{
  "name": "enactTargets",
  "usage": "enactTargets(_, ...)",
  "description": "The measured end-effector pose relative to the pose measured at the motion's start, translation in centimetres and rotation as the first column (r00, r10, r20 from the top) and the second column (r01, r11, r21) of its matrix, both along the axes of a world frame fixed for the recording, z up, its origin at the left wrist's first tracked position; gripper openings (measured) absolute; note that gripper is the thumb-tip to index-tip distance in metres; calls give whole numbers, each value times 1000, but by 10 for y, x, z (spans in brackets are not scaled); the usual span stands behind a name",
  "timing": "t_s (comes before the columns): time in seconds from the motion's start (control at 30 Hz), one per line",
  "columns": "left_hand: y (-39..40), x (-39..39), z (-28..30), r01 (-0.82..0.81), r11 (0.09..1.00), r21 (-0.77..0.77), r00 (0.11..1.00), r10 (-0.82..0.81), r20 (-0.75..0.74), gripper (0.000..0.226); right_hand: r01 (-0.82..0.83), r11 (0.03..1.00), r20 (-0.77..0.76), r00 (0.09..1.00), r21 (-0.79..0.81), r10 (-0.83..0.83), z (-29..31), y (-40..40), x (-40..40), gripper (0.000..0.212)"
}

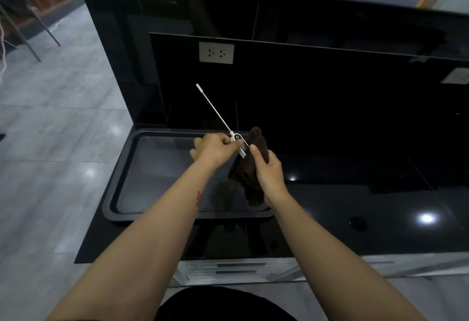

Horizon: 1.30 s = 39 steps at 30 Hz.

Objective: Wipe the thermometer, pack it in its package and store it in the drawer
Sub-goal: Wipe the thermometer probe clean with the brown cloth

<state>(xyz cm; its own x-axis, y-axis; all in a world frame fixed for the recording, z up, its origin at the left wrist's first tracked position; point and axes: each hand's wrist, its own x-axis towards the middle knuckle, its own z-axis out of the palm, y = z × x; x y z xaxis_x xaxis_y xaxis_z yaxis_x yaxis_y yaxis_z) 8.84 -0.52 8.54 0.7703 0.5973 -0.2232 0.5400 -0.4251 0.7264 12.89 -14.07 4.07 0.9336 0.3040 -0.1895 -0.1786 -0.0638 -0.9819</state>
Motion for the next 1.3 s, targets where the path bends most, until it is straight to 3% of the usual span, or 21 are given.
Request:
enactTargets(0.3, 6, 6, -8, -112, 954, -279, 977, 157, 145, 33, -84, 984, -178, 978, 158, 112, -4, -3, -3, 27)
enactTargets(0.5, 19, 6, 1, -60, 930, -364, 970, 141, 201, 12, 82, 987, -304, 952, 139, -36, -14, -19, 6, 25)
enactTargets(0.7, 23, -3, 6, 23, 827, -561, 994, 43, 103, 19, 234, 943, -436, 893, 235, -112, -9, -33, 24, 34)
enactTargets(0.8, 21, -11, 6, 125, 743, -658, 992, -81, 97, 12, 273, 920, -451, 884, 281, -124, -5, -34, 31, 33)
enactTargets(0.93, 25, -20, 2, 204, 669, -715, 977, -182, 108, 25, 326, 881, -425, 890, 343, -164, 2, -34, 42, 33)
enactTargets(1.13, 25, -26, -6, 285, 642, -712, 949, -295, 114, 29, 313, 824, -350, 925, 471, -151, 22, -23, 57, 28)
enactTargets(1.3, 17, -24, -7, 305, 637, -709, 940, -323, 114, 27, 207, 874, -309, 949, 440, -69, 19, 6, 47, 32)
